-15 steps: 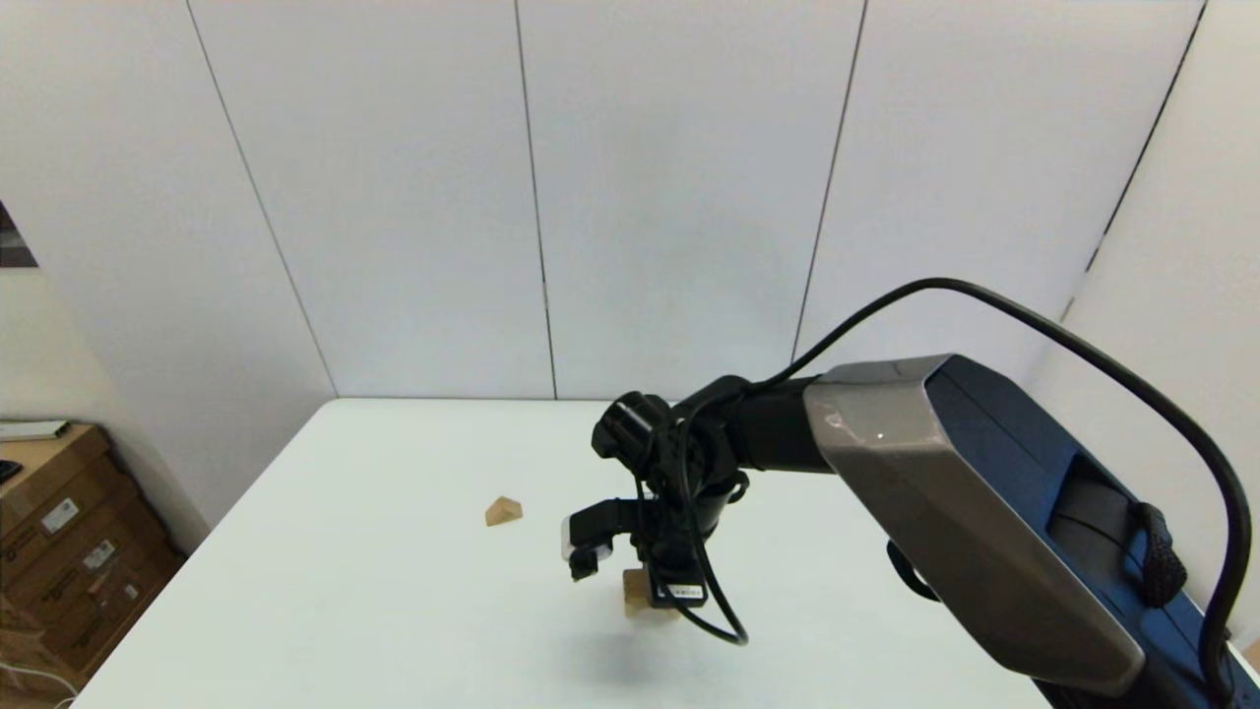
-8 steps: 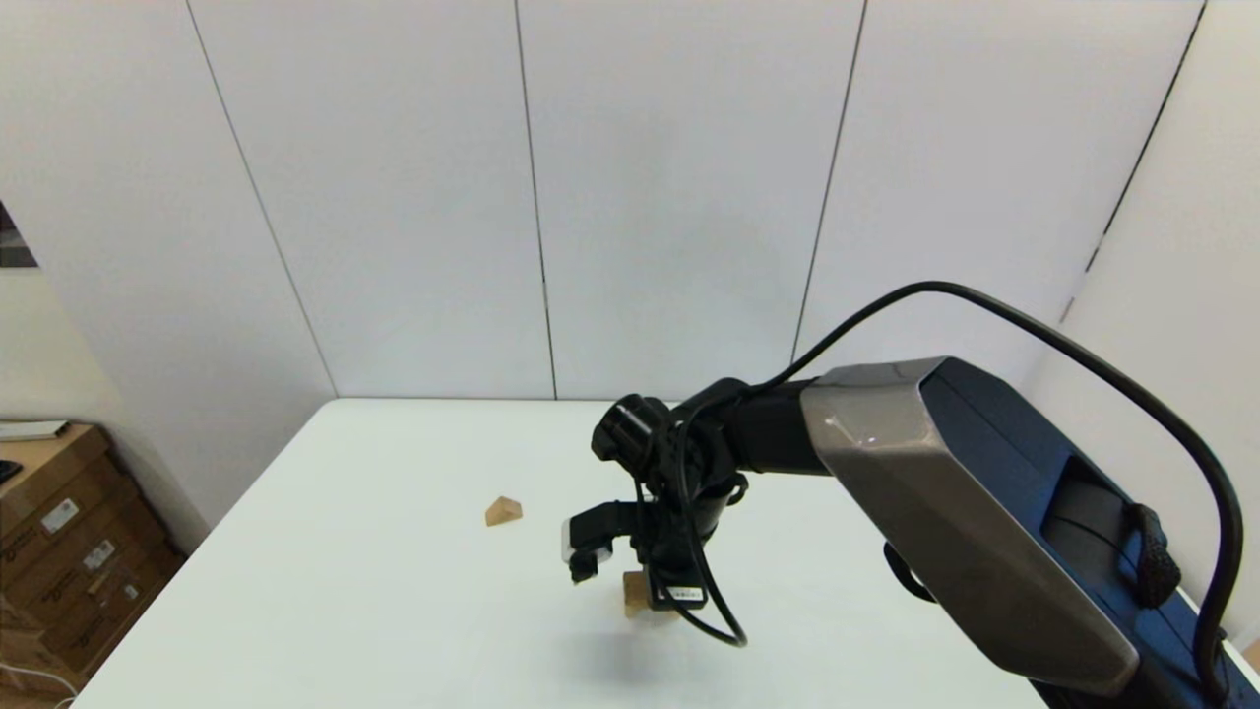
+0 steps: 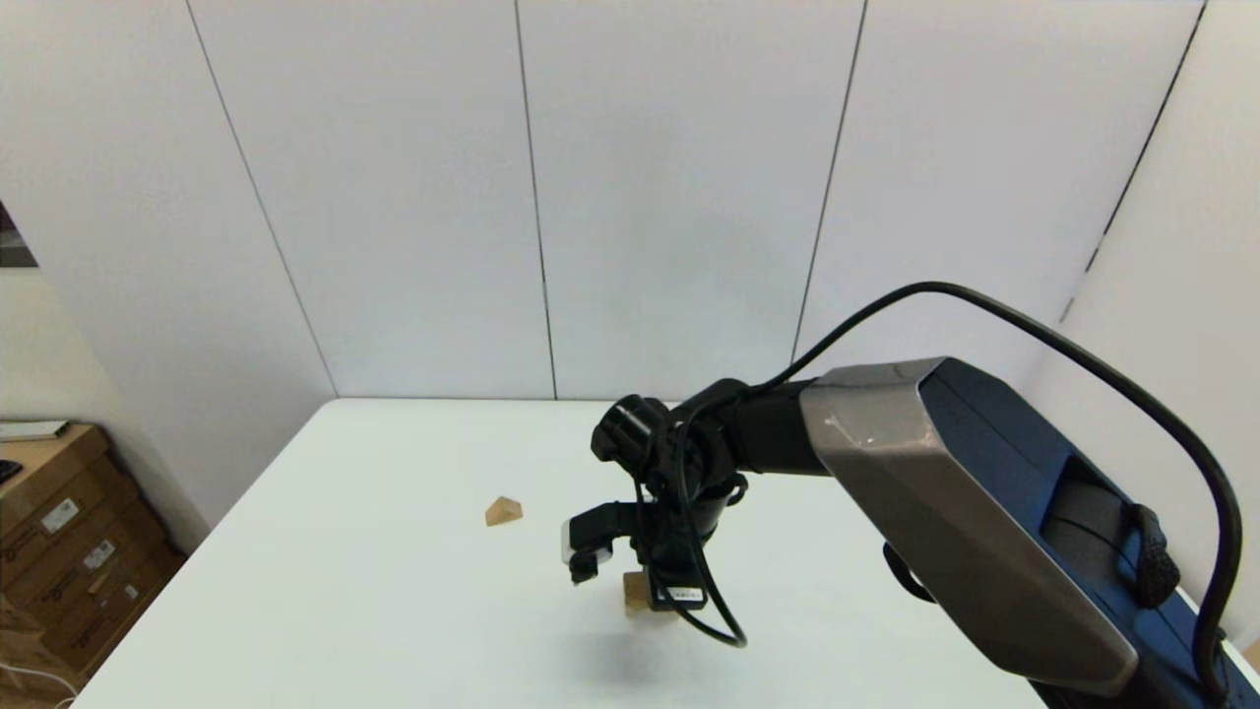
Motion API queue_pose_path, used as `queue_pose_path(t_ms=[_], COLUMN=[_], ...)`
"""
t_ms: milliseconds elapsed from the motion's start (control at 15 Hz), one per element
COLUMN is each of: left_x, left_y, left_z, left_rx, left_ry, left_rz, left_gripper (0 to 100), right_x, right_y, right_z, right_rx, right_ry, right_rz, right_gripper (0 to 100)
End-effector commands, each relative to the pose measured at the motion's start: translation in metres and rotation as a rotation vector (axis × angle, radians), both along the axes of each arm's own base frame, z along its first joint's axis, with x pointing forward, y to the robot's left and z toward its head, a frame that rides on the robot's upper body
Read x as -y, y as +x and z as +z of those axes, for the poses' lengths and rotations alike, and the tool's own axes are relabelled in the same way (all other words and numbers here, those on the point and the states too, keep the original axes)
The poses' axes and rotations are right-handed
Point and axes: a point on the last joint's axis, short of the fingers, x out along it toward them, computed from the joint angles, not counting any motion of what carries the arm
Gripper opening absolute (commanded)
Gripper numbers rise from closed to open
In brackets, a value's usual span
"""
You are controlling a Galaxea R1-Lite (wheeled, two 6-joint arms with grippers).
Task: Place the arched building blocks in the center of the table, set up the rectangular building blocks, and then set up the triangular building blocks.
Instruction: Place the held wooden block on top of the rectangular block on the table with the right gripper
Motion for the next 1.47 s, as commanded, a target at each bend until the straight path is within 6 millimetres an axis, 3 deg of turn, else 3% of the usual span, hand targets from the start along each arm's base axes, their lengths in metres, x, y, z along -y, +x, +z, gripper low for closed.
queue_pose_path(t_ms=[67,1467], left_x=[0.0000,0.0000], left_y=[0.0000,0.0000], left_z=[0.0000,0.0000], left_rx=[0.000,0.000], left_ry=[0.000,0.000], left_rz=[0.000,0.000], left_gripper=[100,100], right_x=[0.0008,0.0008], right_y=[0.0000,0.0000], right_z=[-0.0003,0.0018], right_rx=[-0.003,0.003], right_ry=[-0.004,-0.002], right_rz=[0.004,0.005], right_gripper=[0,0])
